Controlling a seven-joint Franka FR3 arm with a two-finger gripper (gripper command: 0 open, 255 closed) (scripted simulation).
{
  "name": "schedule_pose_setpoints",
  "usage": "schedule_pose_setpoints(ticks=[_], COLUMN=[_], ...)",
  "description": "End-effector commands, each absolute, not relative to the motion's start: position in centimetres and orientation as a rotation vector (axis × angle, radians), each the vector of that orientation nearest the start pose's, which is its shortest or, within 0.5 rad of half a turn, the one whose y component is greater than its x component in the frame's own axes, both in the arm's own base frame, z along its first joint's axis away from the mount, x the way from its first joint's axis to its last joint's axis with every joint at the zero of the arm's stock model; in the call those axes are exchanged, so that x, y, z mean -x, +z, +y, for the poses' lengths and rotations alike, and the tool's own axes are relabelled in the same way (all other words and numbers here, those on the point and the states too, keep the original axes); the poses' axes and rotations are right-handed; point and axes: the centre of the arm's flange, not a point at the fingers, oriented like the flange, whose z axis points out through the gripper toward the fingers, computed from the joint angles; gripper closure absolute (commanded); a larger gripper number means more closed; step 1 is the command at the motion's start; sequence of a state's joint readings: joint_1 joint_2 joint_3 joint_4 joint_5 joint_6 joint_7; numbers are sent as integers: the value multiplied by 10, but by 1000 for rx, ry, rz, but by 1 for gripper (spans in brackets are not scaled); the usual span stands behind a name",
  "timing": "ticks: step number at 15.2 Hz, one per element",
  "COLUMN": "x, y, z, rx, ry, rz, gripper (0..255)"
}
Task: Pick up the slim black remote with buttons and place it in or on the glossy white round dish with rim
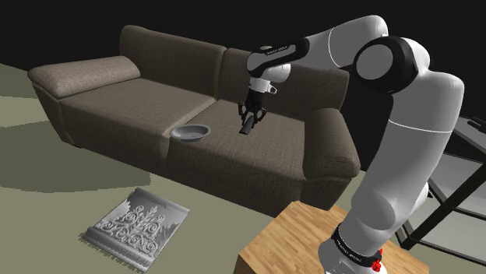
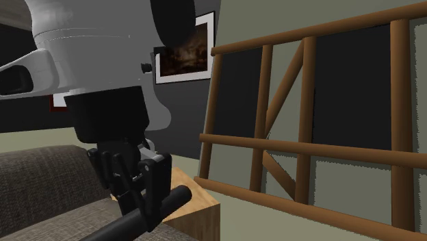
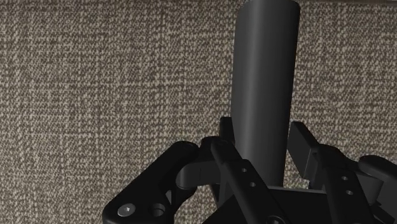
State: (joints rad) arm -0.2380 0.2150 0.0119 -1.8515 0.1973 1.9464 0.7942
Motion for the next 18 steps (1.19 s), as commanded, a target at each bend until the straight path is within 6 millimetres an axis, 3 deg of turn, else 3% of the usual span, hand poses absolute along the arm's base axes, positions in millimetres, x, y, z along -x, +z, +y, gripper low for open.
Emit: schedule_pose_setpoints(ticks=[1,7,18], x=[-589,-589,-678], y=[409,435,428], z=[-122,-122,-8], rx=[2547,2547,2547], ry=[249,249,249], rz=[1568,1568,1568], gripper=[255,255,255])
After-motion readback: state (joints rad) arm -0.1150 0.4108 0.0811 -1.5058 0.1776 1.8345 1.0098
